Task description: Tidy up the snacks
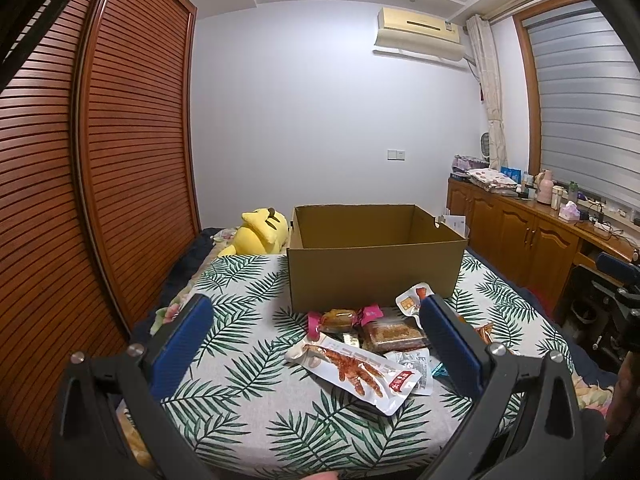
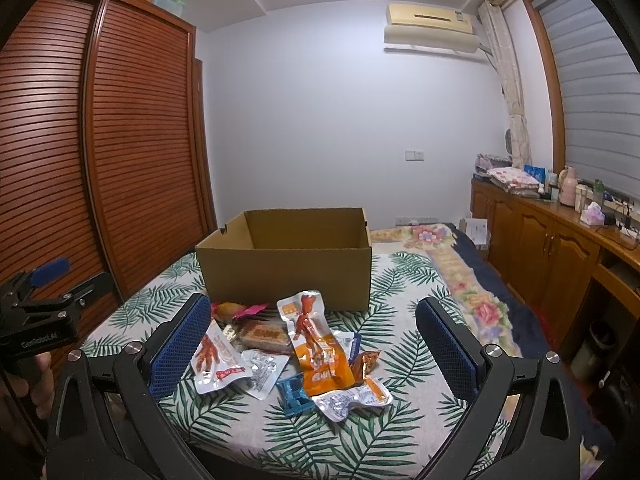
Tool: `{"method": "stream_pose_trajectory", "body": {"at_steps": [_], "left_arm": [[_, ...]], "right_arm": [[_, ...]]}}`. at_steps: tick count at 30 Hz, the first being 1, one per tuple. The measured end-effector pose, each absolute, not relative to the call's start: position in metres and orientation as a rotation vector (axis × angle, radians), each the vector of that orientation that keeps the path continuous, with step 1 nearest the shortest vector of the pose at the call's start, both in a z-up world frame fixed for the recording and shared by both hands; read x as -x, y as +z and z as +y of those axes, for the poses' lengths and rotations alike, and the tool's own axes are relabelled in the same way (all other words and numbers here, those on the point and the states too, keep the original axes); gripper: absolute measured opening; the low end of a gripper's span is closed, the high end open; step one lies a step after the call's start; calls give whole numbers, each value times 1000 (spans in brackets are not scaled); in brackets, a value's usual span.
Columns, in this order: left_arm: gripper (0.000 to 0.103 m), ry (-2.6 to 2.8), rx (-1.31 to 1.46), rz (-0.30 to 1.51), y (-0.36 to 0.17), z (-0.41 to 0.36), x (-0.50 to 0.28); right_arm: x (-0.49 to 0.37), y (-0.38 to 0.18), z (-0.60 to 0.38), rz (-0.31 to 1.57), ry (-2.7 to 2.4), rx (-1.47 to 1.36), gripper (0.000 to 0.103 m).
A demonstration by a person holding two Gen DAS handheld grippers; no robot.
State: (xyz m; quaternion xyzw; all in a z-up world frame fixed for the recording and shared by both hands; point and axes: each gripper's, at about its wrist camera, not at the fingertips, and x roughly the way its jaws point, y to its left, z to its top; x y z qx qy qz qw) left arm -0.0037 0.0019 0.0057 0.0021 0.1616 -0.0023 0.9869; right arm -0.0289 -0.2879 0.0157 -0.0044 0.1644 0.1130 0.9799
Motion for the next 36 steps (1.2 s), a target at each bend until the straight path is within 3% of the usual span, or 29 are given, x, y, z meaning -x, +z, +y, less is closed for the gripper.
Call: {"method": "stream_pose_trajectory", "body": {"at_steps": [36], "left_arm": [[103,-6,11,326,10,3,9]], "right_arm": [[29,13,-286,330,228,9,103]]}}
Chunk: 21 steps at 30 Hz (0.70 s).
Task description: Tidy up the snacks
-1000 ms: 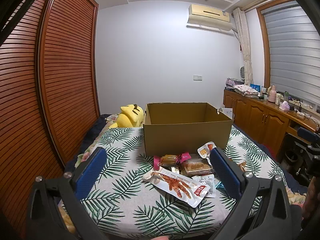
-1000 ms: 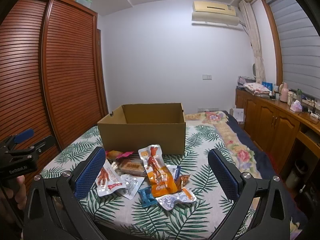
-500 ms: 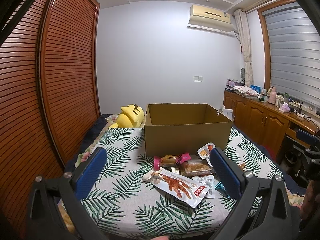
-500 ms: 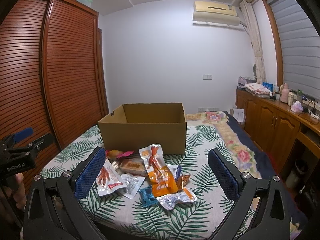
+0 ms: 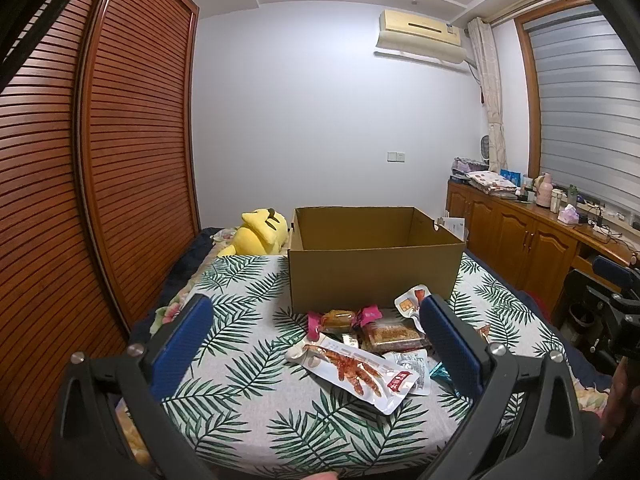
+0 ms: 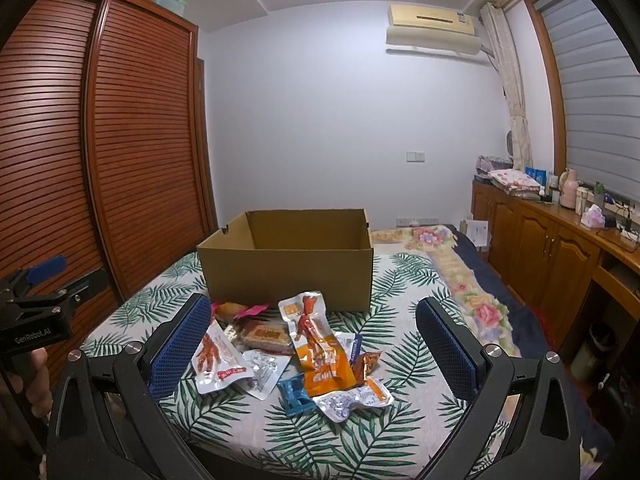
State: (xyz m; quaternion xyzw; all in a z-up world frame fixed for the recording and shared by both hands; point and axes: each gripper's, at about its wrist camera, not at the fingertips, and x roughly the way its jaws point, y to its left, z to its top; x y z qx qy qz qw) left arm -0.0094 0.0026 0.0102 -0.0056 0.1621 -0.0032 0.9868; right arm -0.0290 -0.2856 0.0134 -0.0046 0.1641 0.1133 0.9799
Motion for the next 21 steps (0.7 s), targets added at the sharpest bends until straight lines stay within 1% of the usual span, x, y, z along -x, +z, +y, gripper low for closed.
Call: {"method": "stream_pose_trajectory", "body": {"at_steps": [11,21], "left_arm": [[103,-6,19,353,1,7,2],[103,-47,51,428,-37,11,-35]], "right_arm": [[24,10,-287,344,229,15,103],[-3,-25,-297,428,257,36,103]]}}
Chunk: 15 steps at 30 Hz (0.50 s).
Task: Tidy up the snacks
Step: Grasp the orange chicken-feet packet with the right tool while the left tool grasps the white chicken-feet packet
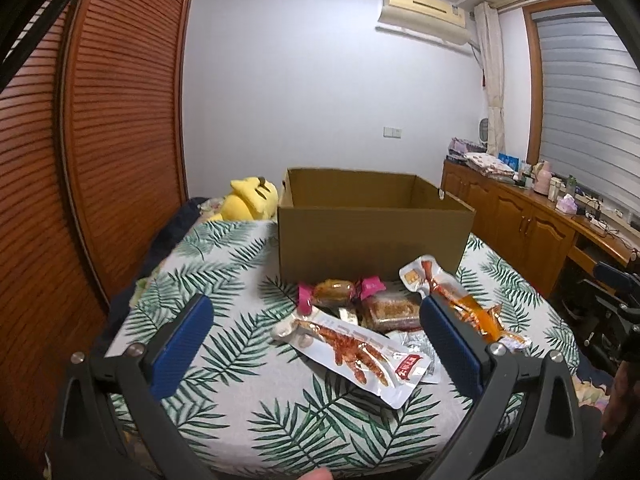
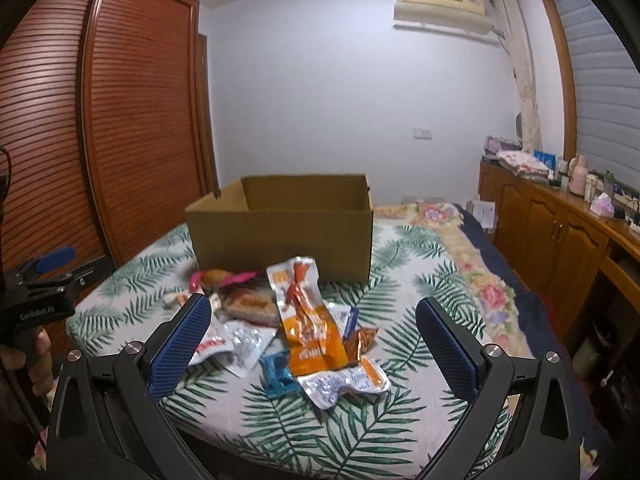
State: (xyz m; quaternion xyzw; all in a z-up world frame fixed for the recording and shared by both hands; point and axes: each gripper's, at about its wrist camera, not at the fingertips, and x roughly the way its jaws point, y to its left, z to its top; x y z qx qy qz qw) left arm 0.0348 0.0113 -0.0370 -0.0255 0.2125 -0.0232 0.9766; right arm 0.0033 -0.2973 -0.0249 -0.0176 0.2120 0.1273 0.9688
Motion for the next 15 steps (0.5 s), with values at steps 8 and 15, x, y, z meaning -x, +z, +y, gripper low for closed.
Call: {"method": "stream_pose_trajectory", "body": {"at_steps": [8,15], "left_arm": [[103,-81,59,535,-76,5,-75],[102,-122,110,620,-100,0,-105]], "right_arm": [[-37,-58,-304,535,297,95,96],[-82,-85,-294,667,365,132,82]]}}
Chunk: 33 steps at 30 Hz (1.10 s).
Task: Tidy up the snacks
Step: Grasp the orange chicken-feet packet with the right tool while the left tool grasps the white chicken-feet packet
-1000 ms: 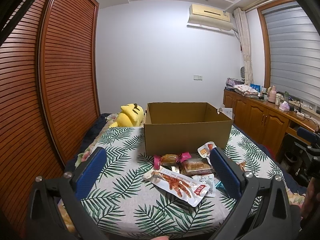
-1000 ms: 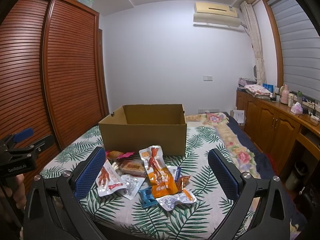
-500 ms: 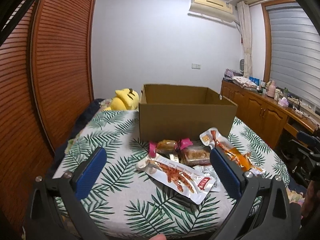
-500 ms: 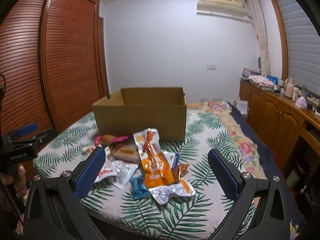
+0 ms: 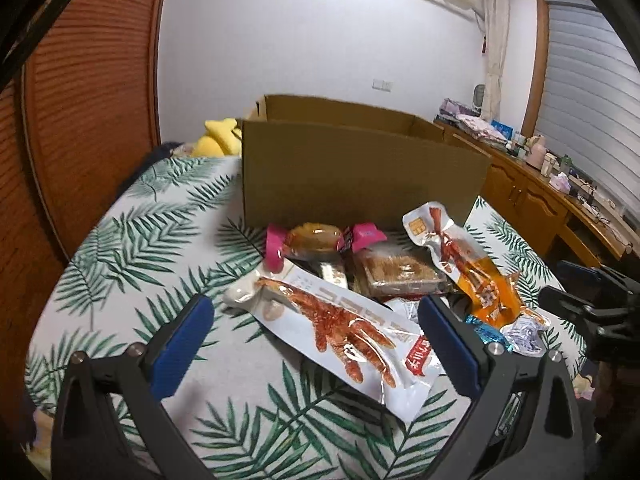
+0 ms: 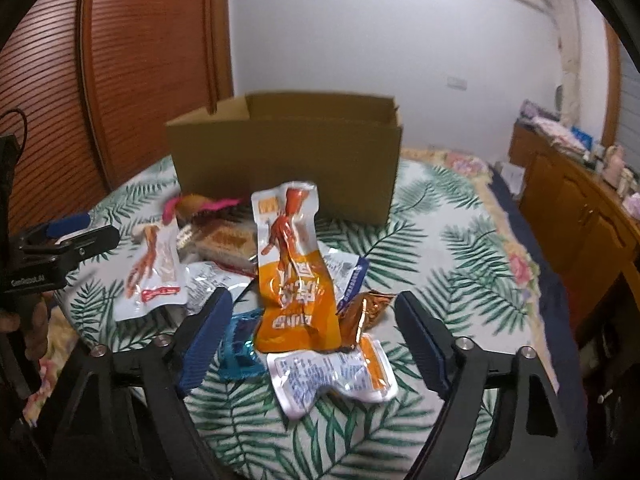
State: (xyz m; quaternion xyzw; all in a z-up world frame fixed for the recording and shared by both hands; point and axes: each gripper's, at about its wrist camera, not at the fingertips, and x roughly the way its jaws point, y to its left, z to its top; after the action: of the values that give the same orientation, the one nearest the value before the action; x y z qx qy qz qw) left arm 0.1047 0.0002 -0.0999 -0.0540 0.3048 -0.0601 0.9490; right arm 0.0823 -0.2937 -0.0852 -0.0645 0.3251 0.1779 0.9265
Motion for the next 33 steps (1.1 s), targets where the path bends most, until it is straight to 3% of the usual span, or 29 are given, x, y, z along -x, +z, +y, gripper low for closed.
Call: {"method": "stream_pose_trajectory", "body": {"at_steps": [10,22,25,30,33], "left_arm": [[102,-141,154,694,-117,-2,-124],[99,-110,219,845,-143,9,-154],[94,-95,196,848,-145,14,-152],[74,-102,205,847,-144,30,-147],[71,-104,203,858,-145,35,-151]], "right_arm": [[-142,-102,-272,796,429,175,72],[-160,-116,-243,858,435,269,72],[-160,-117,-238,861,440,274,72],[-161,-120,-237,870,439,291,72],[-165,-122,-236,878,435,293,70]]}}
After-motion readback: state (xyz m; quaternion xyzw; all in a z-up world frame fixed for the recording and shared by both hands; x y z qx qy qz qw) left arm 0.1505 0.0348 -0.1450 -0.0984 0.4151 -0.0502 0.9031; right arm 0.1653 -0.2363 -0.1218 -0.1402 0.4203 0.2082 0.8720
